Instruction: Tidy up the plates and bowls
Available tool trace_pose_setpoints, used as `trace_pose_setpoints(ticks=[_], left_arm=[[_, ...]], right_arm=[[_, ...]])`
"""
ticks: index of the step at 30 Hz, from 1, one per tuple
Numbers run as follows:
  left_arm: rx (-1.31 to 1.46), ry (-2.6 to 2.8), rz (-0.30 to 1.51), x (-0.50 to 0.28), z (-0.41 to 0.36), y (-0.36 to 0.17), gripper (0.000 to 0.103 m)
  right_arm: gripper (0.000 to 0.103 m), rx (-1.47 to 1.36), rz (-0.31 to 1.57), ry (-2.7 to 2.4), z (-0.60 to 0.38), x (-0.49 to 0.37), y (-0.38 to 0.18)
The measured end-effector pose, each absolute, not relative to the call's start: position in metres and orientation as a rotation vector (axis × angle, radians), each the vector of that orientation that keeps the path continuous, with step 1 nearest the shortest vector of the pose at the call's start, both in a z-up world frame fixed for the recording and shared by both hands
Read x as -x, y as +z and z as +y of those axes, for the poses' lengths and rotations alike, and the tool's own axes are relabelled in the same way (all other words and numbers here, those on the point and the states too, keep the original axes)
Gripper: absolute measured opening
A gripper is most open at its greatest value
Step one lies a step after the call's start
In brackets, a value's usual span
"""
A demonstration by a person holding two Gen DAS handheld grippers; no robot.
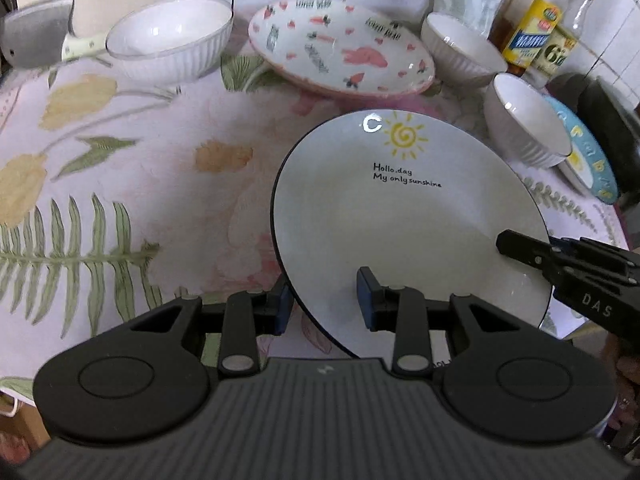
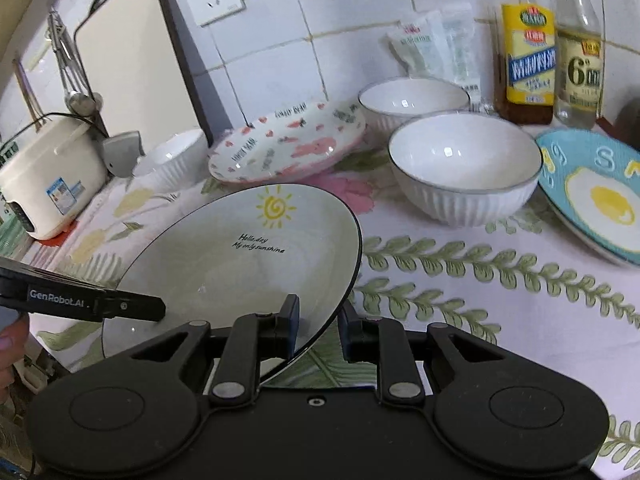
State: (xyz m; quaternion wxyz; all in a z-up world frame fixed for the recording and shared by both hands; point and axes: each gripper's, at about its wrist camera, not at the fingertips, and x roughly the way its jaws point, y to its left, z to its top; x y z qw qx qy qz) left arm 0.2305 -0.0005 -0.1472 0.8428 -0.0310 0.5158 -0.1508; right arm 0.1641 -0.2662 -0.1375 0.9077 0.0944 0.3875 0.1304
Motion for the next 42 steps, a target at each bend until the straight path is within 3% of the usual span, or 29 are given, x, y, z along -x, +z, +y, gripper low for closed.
trace_pose_setpoints(ticks=[11, 15, 19, 24, 29, 38, 42], left_arm=[[-0.108, -0.172, 1.149, -0.223, -0.032, -0.135, 0.034], [-0.135, -0.157, 1.16, -0.211, -0.039, -0.121, 0.042], [-0.145, -0.187, 1.153, -0.195, -0.052, -0.098, 0.048], [-0.178, -0.223, 1.117, -0.169, -0.072, -0.069, 0.055], [-0.199, -0.263, 1.076, -0.143, -0.091, -0.045, 0.06], [-0.252, -0.319, 1.024, -0.11, -0.123, -0.012, 0.064], [-0.254, -0.35, 1.008, -0.103, -0.137, -0.001, 0.067]], right_arm=[[0.028, -0.139, 0.856, 0.222, -0.261, -0.16, -0.134], [0.03, -0.215, 0.851, 0.26, -0.275, -0.147, -0.122], [0.031, -0.281, 0.792, 0.33, -0.289, -0.124, -0.101], [0.038, -0.215, 0.751, 0.292, -0.303, -0.101, -0.072], [0.039, -0.145, 0.709, 0.326, -0.317, -0.075, -0.045], [0.04, -0.092, 0.627, 0.287, -0.347, -0.032, 0.001], [0.047, -0.075, 0.607, 0.255, -0.363, -0.018, 0.011]])
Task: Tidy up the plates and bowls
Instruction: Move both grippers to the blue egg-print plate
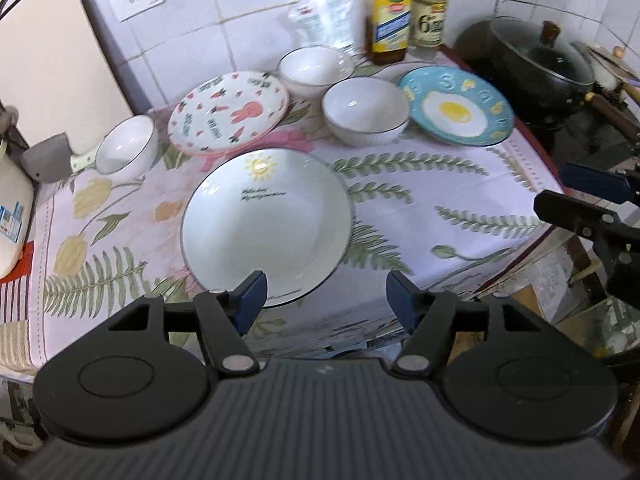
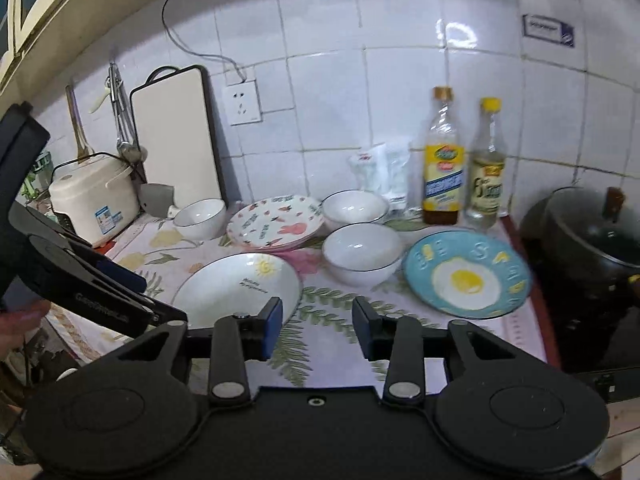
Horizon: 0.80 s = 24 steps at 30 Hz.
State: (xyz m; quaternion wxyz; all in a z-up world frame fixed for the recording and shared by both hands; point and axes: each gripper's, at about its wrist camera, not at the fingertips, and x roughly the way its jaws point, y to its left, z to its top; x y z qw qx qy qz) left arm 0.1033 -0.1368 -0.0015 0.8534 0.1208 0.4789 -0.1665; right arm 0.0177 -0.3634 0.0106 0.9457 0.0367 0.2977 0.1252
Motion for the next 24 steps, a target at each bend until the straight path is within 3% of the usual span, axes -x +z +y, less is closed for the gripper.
trace_pose_setpoints(ticks=[16, 18, 24], left_arm=[[-0.257, -0.424, 0.98, -0.112, -0.216, -0.008, 0.071], [-0.245, -0.421, 0.985, -0.118, -0.222, -0.014, 0.078], [-0.201, -0.432, 0.997, -0.139, -0.243, -0.04, 0.078]], right_arm=[[0.07, -0.132, 0.561, 0.143, -0.437, -0.011, -0.01], [0.071, -0.151, 0.55, 0.131, -0.444, -0.013, -0.016], [0.073, -0.196, 0.501, 0.106, -0.465, -0.029, -0.04]])
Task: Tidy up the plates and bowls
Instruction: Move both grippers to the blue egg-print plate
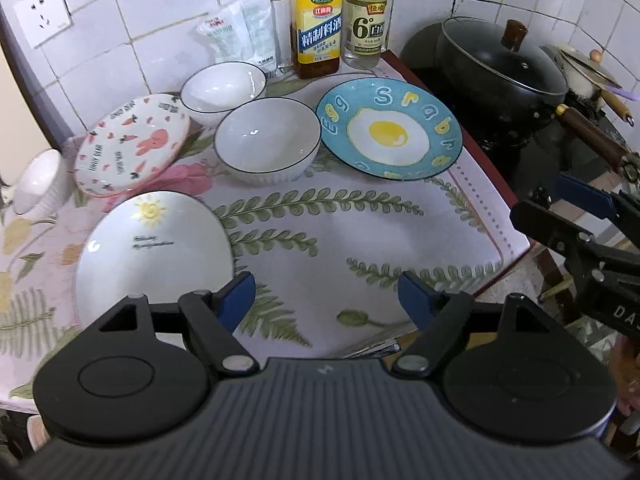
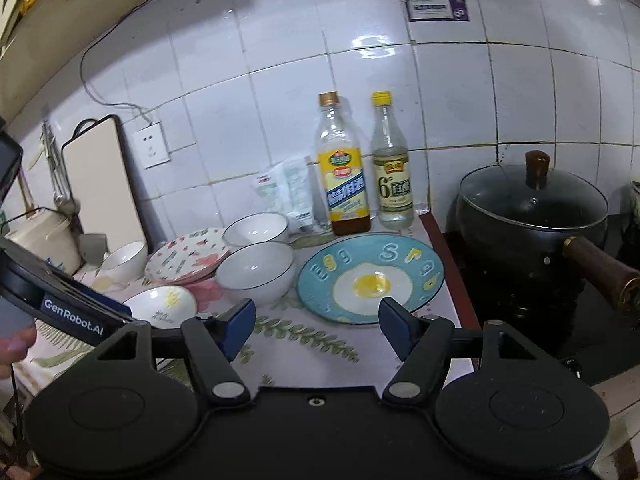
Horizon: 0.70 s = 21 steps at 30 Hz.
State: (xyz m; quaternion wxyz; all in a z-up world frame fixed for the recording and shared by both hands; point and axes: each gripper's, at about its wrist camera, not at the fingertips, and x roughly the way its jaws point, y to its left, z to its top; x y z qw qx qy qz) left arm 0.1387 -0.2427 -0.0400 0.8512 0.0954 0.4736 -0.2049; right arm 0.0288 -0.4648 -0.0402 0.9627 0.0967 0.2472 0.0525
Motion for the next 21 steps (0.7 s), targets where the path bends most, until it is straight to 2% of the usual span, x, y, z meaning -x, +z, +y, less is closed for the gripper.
trace_pose_setpoints(ticks=[5, 15, 21], left_arm=[[-0.139, -0.374, 0.852, -0.147, -0.256, -0.055, 0.078], [0.088, -0.319, 0.805, -0.18, -0.275, -0.097, 0.078], [0.126, -0.318, 0.776, -0.199, -0.296, -0.119, 0.078]], right_arm=[[0.073, -0.26, 0.45, 0.014, -0.486, -0.048, -0.064], [0.073, -0.354, 0.516, 0.017, -0.521, -0.111, -0.116], [0.073, -0.463, 0.573, -0.026, -0.535, -0.132, -0.147]])
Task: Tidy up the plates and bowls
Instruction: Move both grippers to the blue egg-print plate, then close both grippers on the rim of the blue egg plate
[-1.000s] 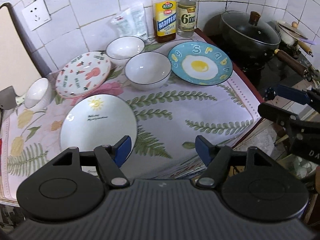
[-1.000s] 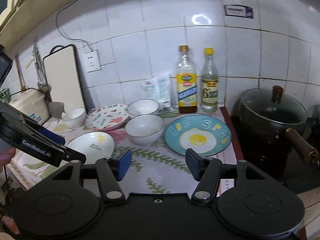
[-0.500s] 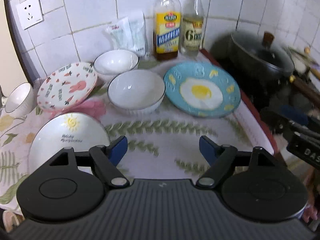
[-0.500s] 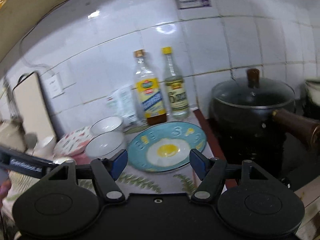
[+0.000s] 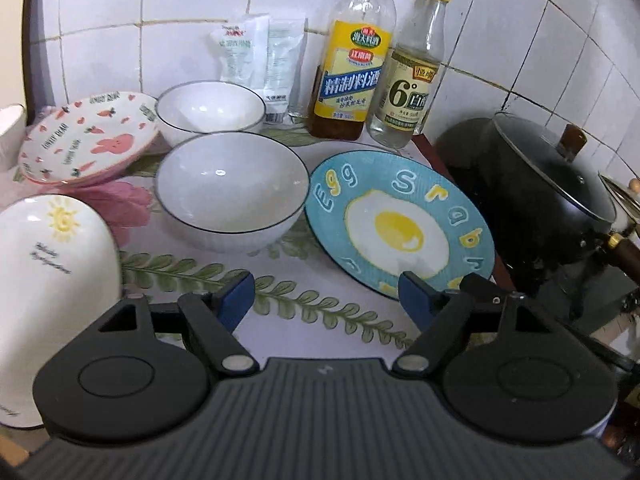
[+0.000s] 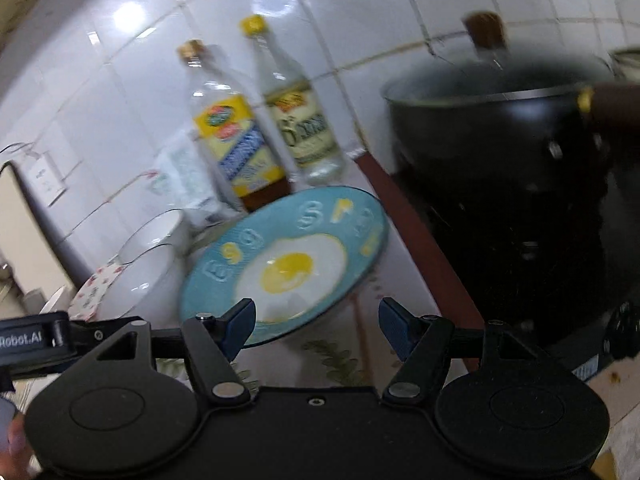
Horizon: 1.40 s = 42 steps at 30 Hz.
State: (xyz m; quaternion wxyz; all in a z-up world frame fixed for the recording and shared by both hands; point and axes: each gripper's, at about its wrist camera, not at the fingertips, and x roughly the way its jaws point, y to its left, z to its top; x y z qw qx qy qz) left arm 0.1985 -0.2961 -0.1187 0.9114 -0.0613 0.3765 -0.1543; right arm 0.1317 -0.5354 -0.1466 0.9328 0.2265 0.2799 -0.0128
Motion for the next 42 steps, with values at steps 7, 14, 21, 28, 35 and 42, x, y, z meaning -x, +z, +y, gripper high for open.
trace_pose_setpoints(ticks=[7, 14, 21, 28, 35, 42], left_arm=[[0.152, -0.263, 0.837, -0.23, -0.315, -0.137, 0.077], [0.156, -0.327, 0.878, -0.245, -0.322, -0.148, 0.036], [0.217, -0.303, 0.886, -0.256, -0.318, -0.152, 0.028], [0.288, -0.326, 0.884, -0.257, -0.318, -0.156, 0.017], [0.273, -0.329, 0.89, -0.257, -0.319, -0.157, 0.017], [0.185, -0.437, 0.95, -0.253, -0.31, -0.145, 0.018]], right_arm=[[0.073, -0.509, 0.594, -0.055, -0.546, -0.151, -0.159], [0.069, -0.49, 0.583, -0.063, -0.545, -0.171, -0.162], [0.061, -0.494, 0.586, -0.063, -0.545, -0.188, -0.164], [0.018, -0.505, 0.605, -0.127, -0.557, -0.195, -0.167], [0.022, -0.429, 0.627, -0.134, -0.551, -0.197, -0.164], [0.023, -0.372, 0.635, -0.169, -0.536, -0.173, -0.146]])
